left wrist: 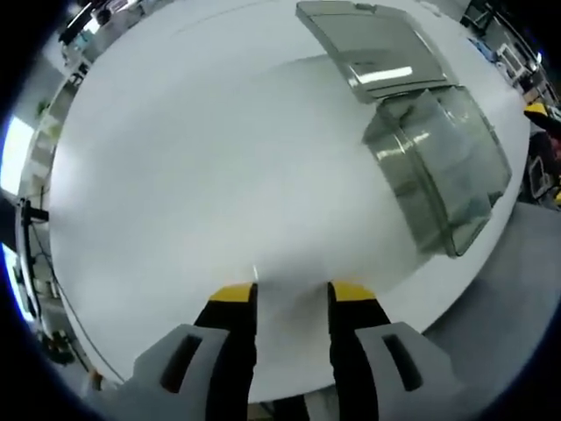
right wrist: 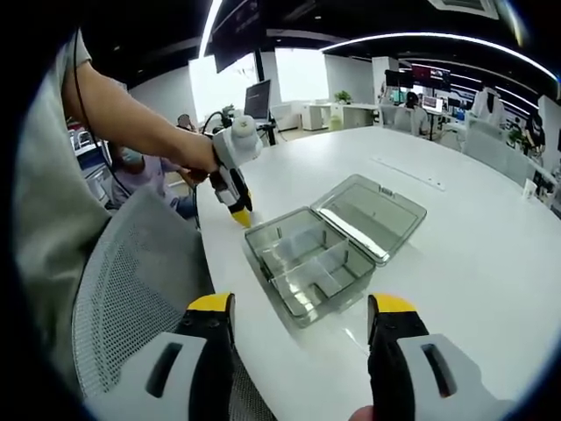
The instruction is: Insert the divider into the dual guide fixture by aligning both edges with the guide slots and pushing it downward to the bottom, including one-sided entry, uneven engagement, binding, and posture correction.
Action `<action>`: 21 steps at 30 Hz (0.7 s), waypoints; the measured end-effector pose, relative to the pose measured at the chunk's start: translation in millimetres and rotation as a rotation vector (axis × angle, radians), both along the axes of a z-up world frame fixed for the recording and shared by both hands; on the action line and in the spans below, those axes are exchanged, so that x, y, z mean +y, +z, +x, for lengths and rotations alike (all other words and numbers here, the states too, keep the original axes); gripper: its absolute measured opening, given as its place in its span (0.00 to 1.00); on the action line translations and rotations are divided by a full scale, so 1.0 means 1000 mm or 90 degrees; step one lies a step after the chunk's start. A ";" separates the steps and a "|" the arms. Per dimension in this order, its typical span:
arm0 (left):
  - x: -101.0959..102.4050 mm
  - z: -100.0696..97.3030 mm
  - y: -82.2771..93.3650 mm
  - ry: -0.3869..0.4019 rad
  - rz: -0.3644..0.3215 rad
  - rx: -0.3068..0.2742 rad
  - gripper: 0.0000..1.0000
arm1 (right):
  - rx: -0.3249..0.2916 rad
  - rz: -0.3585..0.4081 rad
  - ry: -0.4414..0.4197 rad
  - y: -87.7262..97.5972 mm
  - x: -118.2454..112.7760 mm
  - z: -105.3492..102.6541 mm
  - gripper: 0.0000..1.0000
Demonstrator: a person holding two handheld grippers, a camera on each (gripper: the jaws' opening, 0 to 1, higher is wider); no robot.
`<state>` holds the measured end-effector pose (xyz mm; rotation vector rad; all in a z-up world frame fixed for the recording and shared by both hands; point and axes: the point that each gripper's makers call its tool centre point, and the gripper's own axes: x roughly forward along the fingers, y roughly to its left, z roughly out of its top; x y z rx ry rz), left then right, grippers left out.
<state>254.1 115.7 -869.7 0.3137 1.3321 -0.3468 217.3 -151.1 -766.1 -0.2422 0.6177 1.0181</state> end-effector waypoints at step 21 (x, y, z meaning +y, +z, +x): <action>0.000 -0.005 0.000 -0.043 -0.012 0.003 0.28 | 0.017 -0.014 0.017 -0.010 0.003 -0.003 0.59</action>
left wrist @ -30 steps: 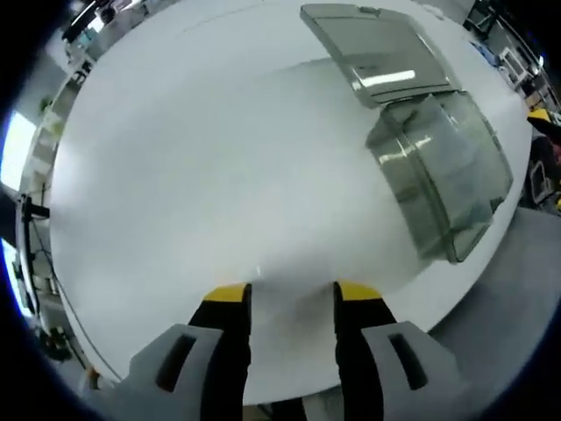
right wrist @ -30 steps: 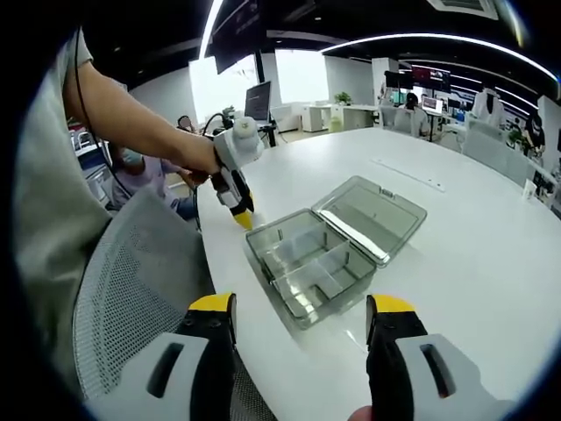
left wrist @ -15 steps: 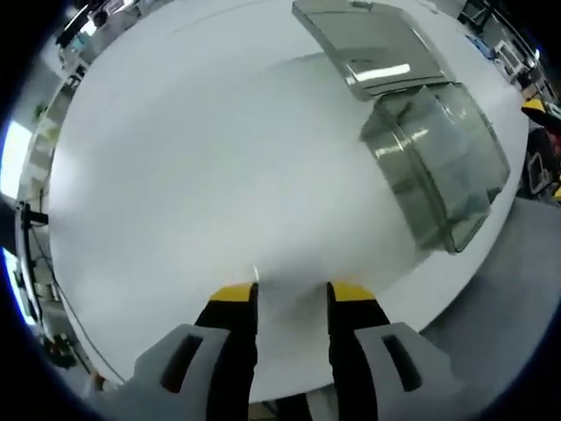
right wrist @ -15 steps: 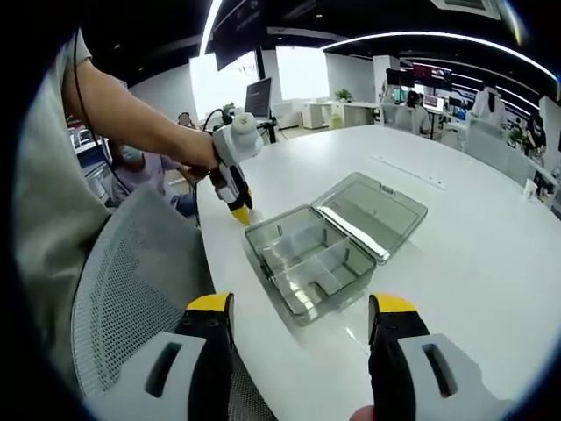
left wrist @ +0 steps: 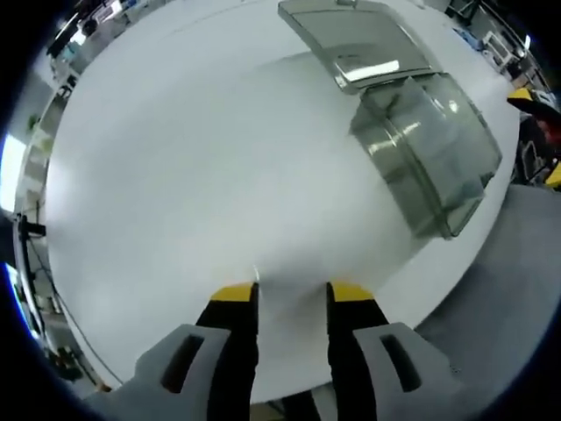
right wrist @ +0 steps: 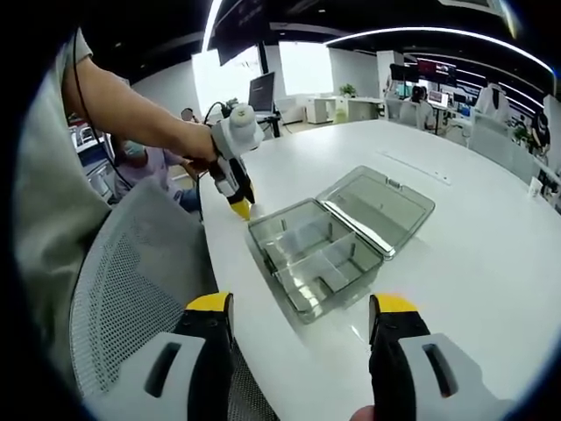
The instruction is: Insert the divider into the dual guide fixture by aligning both edges with the guide slots and pushing it downward to the bottom, including one-sided entry, uneven engagement, binding, and posture correction.
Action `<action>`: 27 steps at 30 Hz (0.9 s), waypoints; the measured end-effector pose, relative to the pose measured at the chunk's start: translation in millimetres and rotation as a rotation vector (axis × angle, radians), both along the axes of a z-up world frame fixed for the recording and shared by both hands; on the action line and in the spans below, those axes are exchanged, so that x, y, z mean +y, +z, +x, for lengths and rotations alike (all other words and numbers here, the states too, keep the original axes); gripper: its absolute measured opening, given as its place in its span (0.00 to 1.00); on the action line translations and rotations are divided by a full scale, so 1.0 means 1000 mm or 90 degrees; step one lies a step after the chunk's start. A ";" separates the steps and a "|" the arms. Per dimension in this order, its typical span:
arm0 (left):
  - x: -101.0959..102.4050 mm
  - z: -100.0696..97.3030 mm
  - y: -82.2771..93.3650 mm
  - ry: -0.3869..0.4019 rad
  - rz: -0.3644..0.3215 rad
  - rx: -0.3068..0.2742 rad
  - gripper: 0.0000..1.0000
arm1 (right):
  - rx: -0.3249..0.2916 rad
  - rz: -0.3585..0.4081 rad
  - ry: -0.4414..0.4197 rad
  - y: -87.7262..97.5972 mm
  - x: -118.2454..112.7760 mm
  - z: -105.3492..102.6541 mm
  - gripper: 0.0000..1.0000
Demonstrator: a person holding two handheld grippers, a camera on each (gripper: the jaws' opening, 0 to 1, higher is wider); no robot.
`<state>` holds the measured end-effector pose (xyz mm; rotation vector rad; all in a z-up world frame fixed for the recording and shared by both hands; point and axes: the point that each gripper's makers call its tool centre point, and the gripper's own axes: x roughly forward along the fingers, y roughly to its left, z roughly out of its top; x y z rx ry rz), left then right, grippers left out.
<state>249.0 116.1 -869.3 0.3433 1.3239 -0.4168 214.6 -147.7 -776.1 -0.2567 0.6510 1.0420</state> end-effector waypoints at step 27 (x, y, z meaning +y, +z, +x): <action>0.001 -0.006 0.000 -0.020 0.030 0.071 0.28 | 0.000 0.003 0.001 0.001 0.002 0.002 0.59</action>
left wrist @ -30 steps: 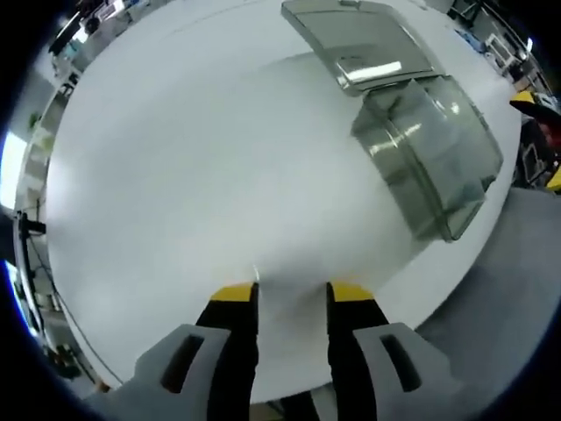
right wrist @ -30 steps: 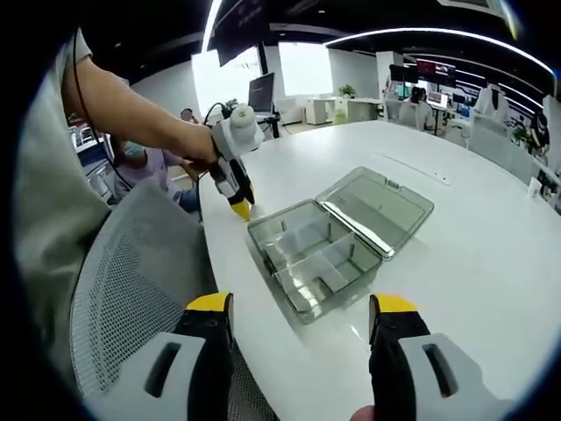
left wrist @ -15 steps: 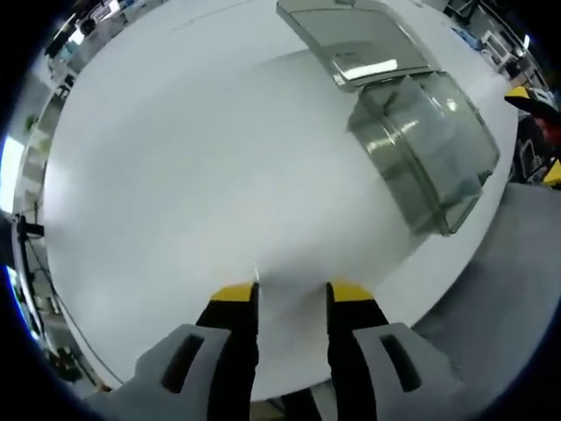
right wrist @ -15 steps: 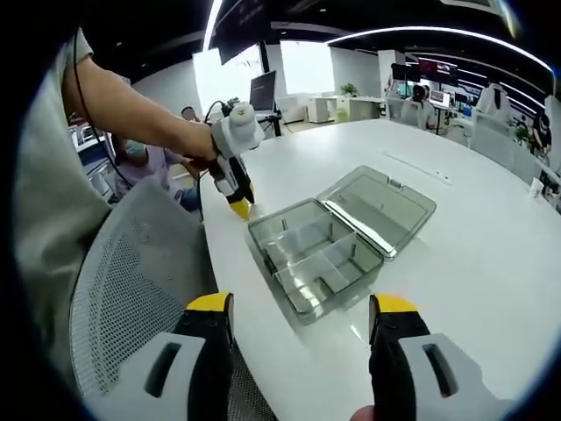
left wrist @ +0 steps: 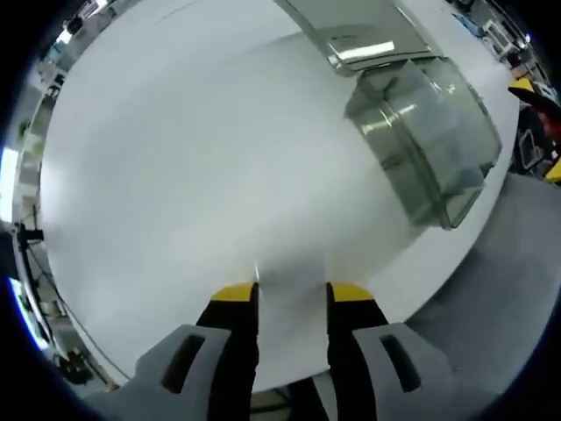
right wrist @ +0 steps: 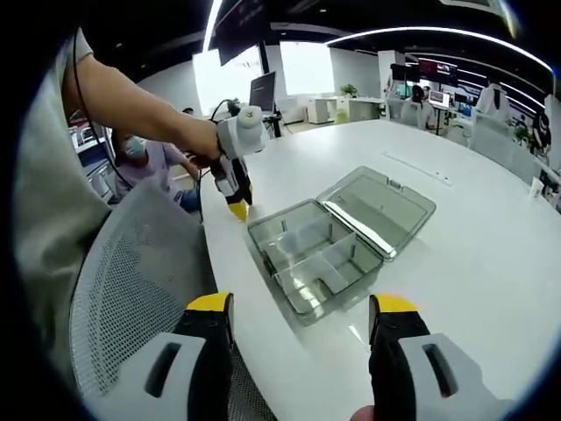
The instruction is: Insert the divider into the dual guide fixture by aligning both edges with the guide slots and pushing it downward to the bottom, including one-sided entry, uneven engagement, binding, and posture correction.
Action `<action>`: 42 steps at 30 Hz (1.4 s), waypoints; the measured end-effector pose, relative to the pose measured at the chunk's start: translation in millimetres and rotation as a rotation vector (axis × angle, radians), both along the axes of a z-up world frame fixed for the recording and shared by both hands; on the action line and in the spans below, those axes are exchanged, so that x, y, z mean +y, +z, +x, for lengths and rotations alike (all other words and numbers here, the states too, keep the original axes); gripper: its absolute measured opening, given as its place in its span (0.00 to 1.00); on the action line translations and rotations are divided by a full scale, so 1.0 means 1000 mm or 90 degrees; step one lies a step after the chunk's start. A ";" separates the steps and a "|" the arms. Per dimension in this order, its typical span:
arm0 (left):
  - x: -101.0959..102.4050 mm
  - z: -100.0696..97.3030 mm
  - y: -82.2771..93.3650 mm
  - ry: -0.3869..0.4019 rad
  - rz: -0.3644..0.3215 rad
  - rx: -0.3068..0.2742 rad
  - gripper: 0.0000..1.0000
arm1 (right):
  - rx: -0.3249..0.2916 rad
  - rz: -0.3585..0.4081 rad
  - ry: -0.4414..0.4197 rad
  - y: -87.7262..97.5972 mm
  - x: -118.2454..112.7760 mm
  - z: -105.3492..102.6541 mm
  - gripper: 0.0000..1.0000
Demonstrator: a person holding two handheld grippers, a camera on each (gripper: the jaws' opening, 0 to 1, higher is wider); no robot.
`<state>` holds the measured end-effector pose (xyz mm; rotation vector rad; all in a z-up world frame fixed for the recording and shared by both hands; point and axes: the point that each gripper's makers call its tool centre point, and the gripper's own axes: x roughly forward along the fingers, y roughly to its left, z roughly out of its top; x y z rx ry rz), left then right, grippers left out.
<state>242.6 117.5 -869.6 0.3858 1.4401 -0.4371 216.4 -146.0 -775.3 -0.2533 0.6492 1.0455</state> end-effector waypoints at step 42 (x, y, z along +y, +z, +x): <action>-0.049 -0.002 0.055 -0.028 -0.168 -0.128 0.27 | 0.019 0.047 -0.012 0.010 0.015 0.012 0.57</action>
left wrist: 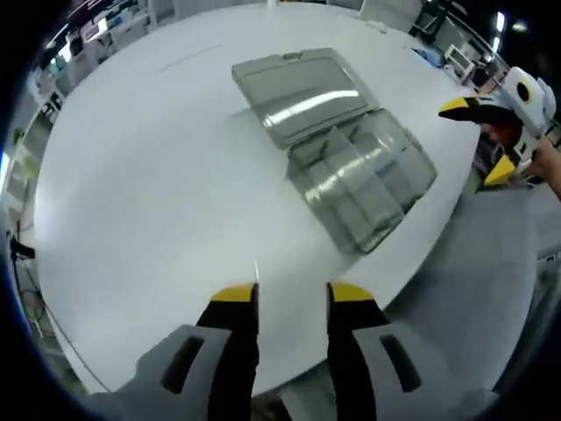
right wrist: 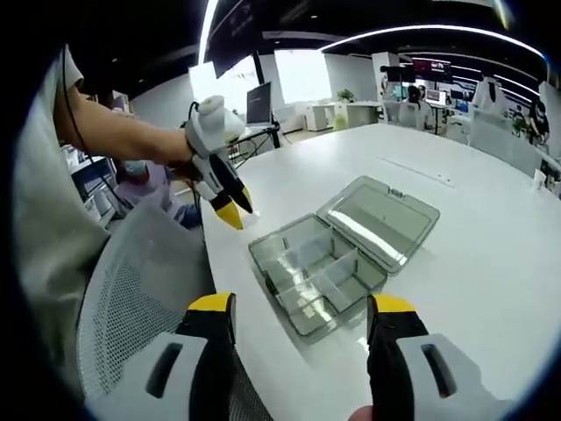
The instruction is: Insert the divider into the dual guide fixture by aligning both edges with the guide slots and pushing it downward to the bottom, including one-sided entry, uneven engagement, binding, and posture correction.
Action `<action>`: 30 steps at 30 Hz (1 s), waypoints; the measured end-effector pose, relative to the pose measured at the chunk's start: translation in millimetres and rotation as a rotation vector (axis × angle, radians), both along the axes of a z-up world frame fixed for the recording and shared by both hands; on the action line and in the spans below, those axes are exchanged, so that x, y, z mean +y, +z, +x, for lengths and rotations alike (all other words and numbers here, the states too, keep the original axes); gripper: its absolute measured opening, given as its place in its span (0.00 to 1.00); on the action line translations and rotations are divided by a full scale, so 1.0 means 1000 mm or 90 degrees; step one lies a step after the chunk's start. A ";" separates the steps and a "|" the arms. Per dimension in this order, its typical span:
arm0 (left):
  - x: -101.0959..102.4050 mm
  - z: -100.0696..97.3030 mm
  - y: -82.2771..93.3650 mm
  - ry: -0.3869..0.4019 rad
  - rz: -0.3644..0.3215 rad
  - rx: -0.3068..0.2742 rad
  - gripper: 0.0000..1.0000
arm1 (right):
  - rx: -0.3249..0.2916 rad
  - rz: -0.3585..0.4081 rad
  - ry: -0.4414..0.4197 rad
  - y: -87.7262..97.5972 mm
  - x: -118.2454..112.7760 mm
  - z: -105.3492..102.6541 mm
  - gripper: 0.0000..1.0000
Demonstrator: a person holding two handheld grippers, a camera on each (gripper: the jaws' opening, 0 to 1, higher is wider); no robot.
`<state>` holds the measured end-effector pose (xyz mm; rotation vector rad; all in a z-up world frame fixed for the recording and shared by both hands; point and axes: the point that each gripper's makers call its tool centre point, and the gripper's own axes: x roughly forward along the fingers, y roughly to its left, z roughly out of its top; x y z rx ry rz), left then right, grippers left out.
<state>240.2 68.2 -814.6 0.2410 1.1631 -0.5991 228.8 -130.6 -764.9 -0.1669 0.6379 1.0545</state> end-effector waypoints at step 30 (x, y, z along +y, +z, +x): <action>-0.056 0.003 0.050 -0.035 -0.089 -0.120 0.27 | 0.058 0.117 -0.017 0.029 0.036 0.012 0.42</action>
